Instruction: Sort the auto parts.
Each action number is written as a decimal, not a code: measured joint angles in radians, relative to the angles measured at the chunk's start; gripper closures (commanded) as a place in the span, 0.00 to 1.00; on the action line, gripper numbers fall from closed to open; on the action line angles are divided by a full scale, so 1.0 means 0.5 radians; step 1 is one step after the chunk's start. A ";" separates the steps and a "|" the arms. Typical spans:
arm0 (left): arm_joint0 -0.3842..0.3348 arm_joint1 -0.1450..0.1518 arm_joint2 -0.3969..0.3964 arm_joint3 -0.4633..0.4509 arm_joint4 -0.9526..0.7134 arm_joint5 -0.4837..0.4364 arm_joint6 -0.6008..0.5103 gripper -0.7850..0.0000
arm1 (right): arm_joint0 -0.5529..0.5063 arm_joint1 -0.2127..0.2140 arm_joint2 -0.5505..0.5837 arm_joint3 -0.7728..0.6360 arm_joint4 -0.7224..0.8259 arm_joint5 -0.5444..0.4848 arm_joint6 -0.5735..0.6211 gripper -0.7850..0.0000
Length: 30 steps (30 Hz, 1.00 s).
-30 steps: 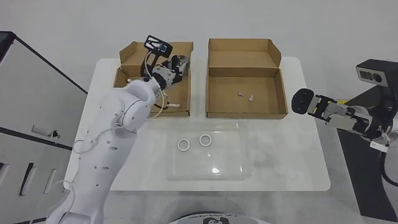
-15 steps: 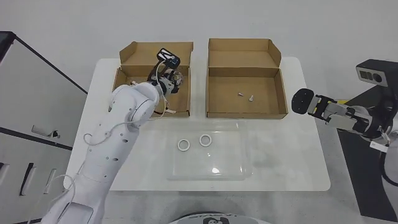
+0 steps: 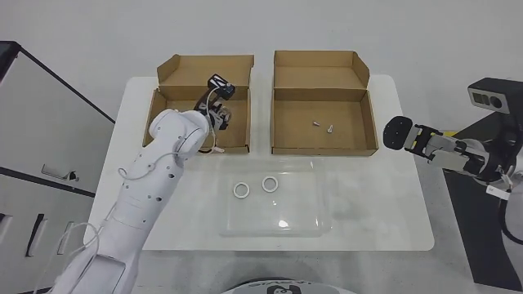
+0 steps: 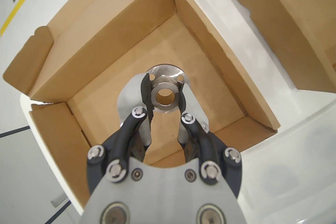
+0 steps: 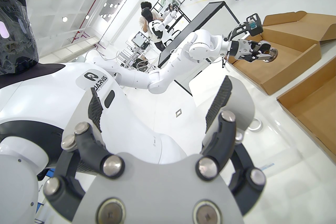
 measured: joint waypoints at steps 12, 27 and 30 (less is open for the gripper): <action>-0.041 -0.025 0.099 0.182 0.012 0.027 0.106 1.00 | 0.000 0.000 0.000 0.000 0.000 0.000 0.000 0.00; -0.113 -0.046 0.166 0.387 0.086 0.036 0.178 1.00 | 0.000 0.000 0.000 0.000 0.000 0.000 0.000 0.00; -0.115 -0.048 0.169 0.415 0.093 0.041 0.184 1.00 | 0.000 0.000 0.000 0.000 0.000 0.000 0.000 0.00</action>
